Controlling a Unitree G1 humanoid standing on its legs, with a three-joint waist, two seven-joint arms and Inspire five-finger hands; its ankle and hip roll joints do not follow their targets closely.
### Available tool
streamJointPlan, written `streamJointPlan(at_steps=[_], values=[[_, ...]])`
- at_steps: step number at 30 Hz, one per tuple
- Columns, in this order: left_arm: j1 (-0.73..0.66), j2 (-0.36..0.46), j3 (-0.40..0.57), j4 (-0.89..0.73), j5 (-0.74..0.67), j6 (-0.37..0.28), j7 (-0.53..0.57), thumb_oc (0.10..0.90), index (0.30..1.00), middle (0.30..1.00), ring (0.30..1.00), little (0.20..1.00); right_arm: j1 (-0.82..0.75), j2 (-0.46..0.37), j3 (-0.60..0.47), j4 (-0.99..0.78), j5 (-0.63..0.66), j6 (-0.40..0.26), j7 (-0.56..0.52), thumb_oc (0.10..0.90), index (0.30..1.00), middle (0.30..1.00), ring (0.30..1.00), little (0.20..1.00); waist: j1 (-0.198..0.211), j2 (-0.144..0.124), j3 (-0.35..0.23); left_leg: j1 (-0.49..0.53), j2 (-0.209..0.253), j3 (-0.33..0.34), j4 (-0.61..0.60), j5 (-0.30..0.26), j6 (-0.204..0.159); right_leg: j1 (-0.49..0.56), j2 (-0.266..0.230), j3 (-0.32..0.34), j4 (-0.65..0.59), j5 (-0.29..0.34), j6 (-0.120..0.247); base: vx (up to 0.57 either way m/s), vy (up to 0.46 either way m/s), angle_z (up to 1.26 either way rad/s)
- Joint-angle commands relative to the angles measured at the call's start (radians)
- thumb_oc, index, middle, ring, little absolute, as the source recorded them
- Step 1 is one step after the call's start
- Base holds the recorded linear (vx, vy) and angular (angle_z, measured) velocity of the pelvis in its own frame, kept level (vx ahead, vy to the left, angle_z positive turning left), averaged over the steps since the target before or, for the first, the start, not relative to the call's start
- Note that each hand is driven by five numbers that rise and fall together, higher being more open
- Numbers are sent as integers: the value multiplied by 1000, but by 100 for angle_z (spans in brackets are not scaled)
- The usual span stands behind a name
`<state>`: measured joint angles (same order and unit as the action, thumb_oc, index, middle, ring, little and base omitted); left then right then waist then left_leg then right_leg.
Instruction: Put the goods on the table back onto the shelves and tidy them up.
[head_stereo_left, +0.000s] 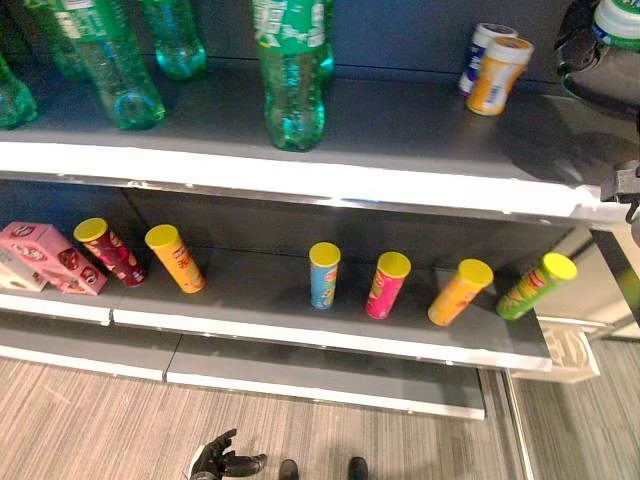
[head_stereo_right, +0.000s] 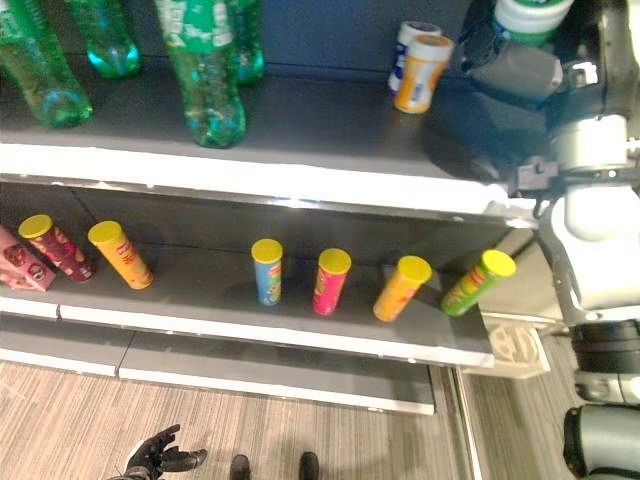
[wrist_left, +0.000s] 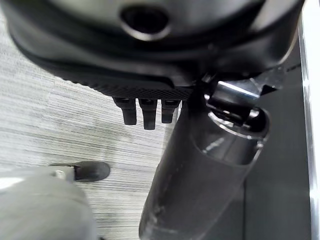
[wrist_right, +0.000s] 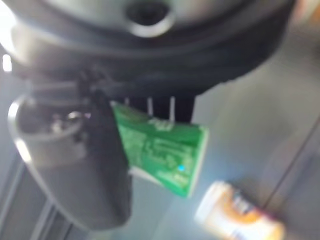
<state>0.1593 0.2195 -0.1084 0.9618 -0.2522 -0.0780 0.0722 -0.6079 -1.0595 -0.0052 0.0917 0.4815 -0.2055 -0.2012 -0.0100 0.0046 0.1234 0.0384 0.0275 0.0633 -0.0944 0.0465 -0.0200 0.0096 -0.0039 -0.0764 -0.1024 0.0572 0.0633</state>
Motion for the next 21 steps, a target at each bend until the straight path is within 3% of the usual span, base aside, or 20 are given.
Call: streamJointPlan(at_steps=[1, 10, 12, 21], values=[[-27, 58, -29, 15, 17, -21, -17, 800, 900, 900, 900, 900, -54, -55, -73, -75, 42, -83, -6, 400, 300, 300, 300, 300, 31, -58, -66, 15, 13, -16, 7, -69, -82, 50, -108, -24, 15, -73, 141, -21, 2, -12], [-23, 60, -41, -13, 25, -17, -31, 800, 900, 900, 900, 900, 12, 8, -61, -90, 97, -64, 50, 400, 300, 300, 300, 300, 22, -49, -58, 25, 17, -3, 7, -80, -80, 53, -106, -12, 15, -77, 141, -11, -2, -9], [-18, 61, -51, -42, 11, -16, -32, 800, 900, 900, 900, 900, -15, 43, -15, -55, 165, -59, 70, 400, 300, 300, 300, 300, 25, -46, -51, 19, 16, -5, 7, -76, -79, 45, -105, -8, 15, -75, 140, -6, 6, -2], [-2, 56, -59, -78, -10, -11, -32, 800, 900, 900, 900, 900, -32, 52, -1, -23, 138, -42, 44, 400, 300, 300, 300, 300, 36, -53, -43, 10, 19, -14, 7, -73, -81, 44, -103, -15, 15, -75, 136, 0, 0, 1]])
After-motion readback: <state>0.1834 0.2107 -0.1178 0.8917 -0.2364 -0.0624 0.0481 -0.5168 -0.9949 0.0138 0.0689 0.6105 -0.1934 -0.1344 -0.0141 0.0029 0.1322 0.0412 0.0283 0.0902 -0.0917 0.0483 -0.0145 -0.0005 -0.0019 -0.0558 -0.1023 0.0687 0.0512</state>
